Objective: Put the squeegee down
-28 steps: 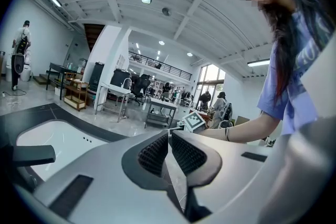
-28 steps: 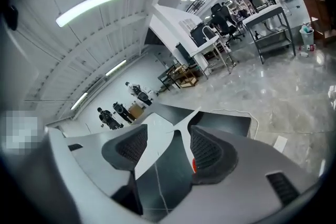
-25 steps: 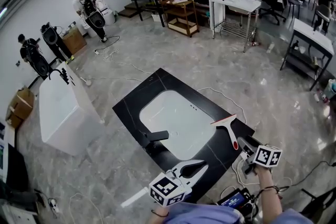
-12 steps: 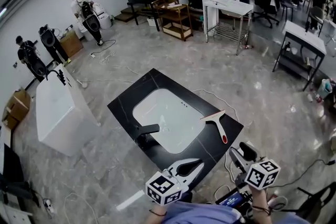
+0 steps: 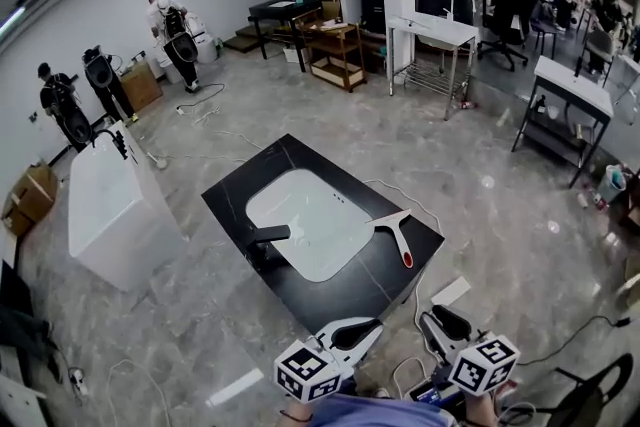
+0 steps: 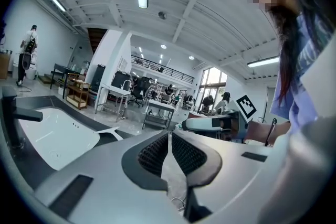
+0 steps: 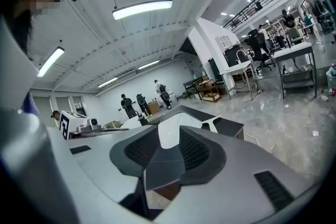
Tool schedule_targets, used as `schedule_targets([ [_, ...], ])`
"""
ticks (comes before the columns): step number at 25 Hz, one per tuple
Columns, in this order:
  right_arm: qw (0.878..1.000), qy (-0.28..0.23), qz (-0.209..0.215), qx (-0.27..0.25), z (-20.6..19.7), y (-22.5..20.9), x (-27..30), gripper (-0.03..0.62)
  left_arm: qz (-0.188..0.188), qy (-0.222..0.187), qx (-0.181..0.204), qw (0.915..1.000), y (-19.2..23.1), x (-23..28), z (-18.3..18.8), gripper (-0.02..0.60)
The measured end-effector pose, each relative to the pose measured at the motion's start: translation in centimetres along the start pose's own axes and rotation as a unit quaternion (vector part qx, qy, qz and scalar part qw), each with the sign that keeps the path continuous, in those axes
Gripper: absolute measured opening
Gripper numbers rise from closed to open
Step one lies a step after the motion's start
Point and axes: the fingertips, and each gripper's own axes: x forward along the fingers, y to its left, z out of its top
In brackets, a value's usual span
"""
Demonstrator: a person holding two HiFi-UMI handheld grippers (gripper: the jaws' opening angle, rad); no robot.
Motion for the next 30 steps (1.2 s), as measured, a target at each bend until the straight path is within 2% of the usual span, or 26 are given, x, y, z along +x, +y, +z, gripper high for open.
schedule_targets([
  [8, 0.999, 0.025, 0.043, -0.012, -3.4, 2.7, -2.5, 0.084, 0.023, 0.020, -0.006, 0.9995, -4.1, -1.6, -3.1, 0.026],
  [13, 0.997, 0.034, 0.065, -0.019, -4.6, 4.0, -2.9, 0.060, 0.044, 0.030, -0.011, 0.9985, -5.3, -3.3, -4.2, 0.026],
  [19, 0.995, 0.046, 0.084, -0.017, -6.1, 5.9, -2.4, 0.049, 0.048, 0.035, -0.011, 0.9982, -5.9, -5.2, -4.7, 0.026],
  [25, 0.994, 0.064, 0.084, -0.022, -7.7, 8.1, -1.1, 0.046, 0.046, 0.030, -0.004, 0.9985, -5.6, -7.5, -4.1, 0.026],
  [30, 0.995, 0.061, 0.076, -0.010, -8.8, 12.2, -0.4, 0.044, 0.039, 0.040, 0.021, 0.9982, -5.8, -12.0, -4.5, 0.026],
])
